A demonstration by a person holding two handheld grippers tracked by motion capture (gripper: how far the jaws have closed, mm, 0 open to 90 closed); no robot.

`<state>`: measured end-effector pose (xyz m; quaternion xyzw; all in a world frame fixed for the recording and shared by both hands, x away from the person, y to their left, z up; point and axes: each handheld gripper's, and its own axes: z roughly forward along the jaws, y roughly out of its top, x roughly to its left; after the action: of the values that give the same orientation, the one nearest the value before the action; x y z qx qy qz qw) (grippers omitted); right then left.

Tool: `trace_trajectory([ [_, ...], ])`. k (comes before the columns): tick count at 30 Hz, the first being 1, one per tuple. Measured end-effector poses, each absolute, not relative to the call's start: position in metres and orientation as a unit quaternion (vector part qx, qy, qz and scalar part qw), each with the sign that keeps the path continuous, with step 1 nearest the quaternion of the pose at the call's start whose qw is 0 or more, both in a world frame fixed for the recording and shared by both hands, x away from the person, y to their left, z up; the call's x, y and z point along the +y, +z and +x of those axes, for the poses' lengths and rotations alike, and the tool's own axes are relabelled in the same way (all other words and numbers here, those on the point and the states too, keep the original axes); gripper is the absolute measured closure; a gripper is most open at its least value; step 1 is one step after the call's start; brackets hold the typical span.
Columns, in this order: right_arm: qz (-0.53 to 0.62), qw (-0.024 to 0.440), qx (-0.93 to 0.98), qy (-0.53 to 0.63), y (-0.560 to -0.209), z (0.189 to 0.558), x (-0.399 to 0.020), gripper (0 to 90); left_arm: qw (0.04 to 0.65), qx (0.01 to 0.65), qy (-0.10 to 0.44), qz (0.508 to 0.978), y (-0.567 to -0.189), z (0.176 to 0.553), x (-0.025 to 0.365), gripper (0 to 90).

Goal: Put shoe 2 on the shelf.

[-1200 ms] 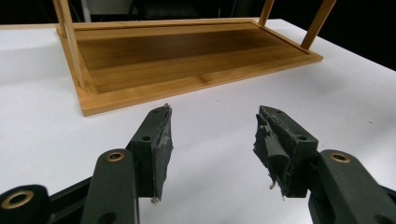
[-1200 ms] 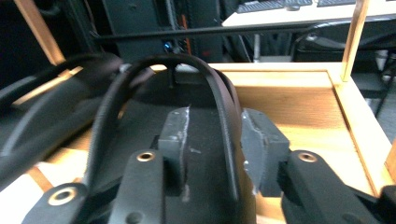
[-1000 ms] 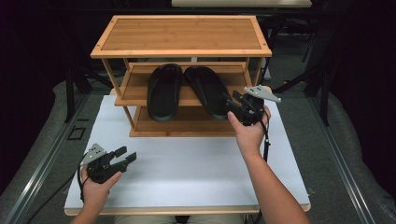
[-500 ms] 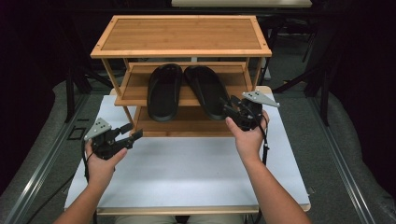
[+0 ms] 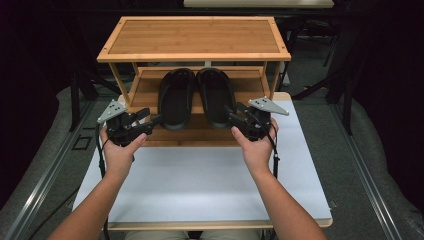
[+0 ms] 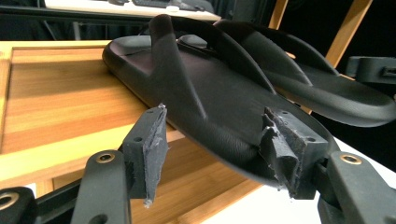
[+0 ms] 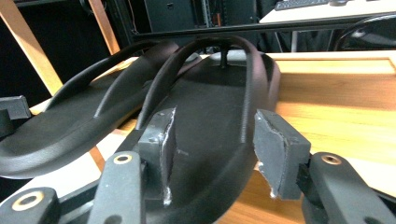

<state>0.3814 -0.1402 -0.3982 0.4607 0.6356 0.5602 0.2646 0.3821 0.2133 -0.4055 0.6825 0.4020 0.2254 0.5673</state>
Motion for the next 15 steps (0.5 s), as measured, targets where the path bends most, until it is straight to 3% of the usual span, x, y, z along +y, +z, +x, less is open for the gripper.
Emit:
trace_trajectory([
  [15, 0.453, 0.254, 0.644, 0.561, -0.404, 0.381, -0.126, 47.1, 0.551, 0.41, 0.215, 0.695, -0.408, 0.399, 0.193, 39.8],
])
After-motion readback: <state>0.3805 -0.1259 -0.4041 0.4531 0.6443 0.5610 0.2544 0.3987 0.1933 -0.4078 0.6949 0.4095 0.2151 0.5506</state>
